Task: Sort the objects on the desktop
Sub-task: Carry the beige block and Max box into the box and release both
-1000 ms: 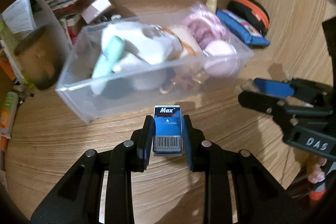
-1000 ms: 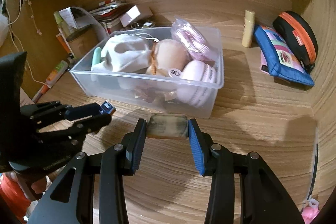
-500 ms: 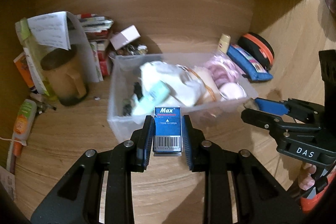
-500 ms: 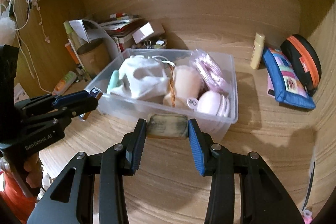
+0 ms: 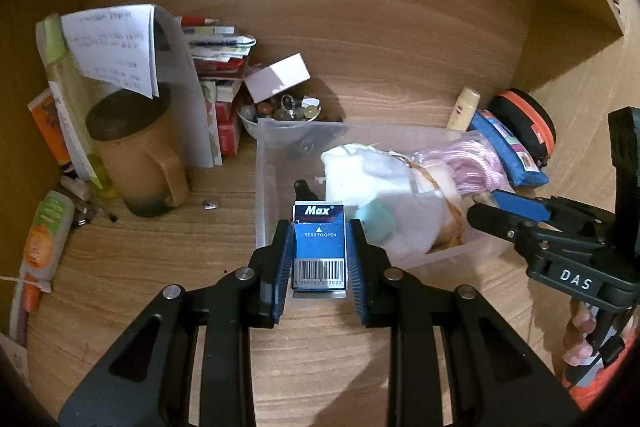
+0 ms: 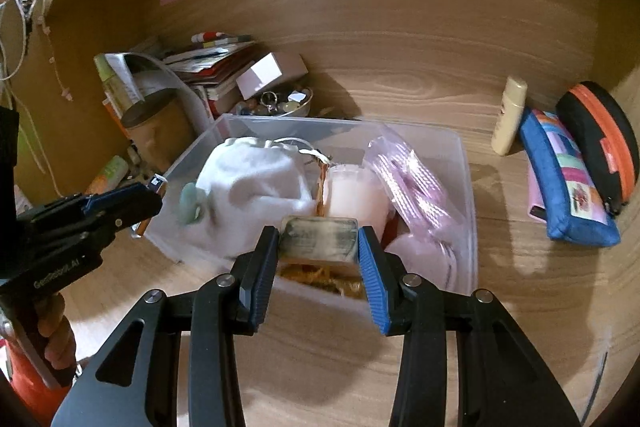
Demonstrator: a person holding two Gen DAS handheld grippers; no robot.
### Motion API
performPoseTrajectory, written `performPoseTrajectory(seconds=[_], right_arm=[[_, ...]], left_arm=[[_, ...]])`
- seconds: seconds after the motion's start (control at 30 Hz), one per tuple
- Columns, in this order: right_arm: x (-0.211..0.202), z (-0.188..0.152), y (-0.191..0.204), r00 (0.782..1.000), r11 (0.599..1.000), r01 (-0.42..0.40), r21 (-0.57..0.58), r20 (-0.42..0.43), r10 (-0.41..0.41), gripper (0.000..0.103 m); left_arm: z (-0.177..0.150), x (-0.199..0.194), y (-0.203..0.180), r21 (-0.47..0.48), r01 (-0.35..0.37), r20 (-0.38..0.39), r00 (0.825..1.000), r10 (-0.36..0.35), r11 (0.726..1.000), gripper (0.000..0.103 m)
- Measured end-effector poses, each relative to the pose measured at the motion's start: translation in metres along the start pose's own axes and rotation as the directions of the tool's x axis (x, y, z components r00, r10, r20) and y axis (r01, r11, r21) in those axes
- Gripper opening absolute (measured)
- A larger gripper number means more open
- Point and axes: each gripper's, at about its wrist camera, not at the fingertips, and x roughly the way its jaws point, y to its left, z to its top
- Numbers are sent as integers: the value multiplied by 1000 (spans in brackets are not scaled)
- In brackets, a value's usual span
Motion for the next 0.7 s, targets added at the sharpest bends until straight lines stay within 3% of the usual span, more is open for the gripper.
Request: performPoseTrajectory(seconds=[0.23, 0.47, 0.57, 0.7], right_arm=[[18, 0, -9, 1000, 1000, -14, 26, -24, 15, 38], [12, 0, -6, 1000, 1000, -7, 12, -4, 7, 39], [8, 1, -3, 1000, 1000, -5, -2, 2, 5, 46], [-1, 1, 3, 1000, 1000, 8, -20, 21, -7, 47]], left_arm=[[0, 17, 4, -20, 27, -26, 999, -27, 999, 26], [1, 15, 5, -19, 38, -17, 999, -38, 999, 27], [0, 12, 4, -17, 46, -11, 999, -46, 999, 33], [0, 6, 1, -13, 66, -4, 998, -67, 998, 36]])
